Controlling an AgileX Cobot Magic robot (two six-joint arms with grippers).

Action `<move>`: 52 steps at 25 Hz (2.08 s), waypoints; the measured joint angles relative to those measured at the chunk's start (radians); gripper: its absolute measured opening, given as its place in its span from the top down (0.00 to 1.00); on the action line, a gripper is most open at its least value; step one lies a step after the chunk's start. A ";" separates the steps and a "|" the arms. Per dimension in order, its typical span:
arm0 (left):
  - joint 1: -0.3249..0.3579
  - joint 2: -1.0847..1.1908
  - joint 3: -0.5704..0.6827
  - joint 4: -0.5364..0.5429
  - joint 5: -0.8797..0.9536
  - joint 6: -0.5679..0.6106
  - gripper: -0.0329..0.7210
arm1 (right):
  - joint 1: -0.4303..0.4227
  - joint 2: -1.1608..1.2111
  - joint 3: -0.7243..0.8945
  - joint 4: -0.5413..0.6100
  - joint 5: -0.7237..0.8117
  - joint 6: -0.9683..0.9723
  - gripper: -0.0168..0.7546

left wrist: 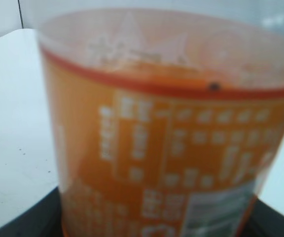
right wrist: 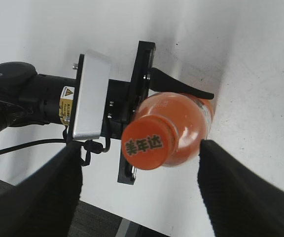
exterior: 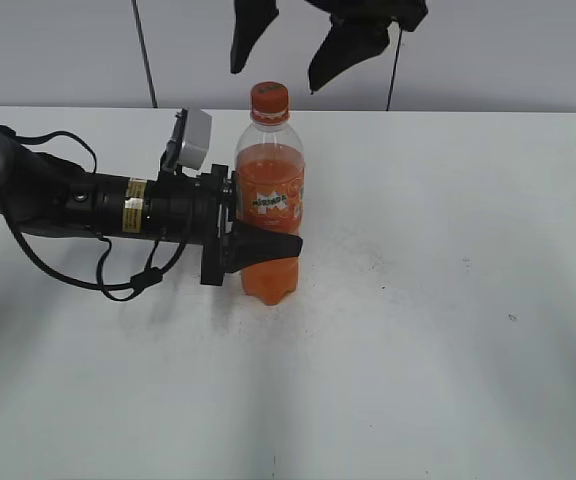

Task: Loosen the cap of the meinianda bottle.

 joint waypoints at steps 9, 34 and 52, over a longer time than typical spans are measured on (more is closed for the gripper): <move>0.000 0.000 0.000 -0.001 0.000 0.000 0.40 | 0.025 0.057 -0.001 -0.009 0.001 0.000 0.29; 0.000 0.000 0.000 -0.001 0.000 0.000 0.40 | 0.028 0.068 -0.032 -0.051 0.001 -0.011 0.36; 0.000 0.000 0.000 -0.001 0.000 0.000 0.40 | 0.028 0.071 -0.032 -0.051 0.001 -0.019 0.46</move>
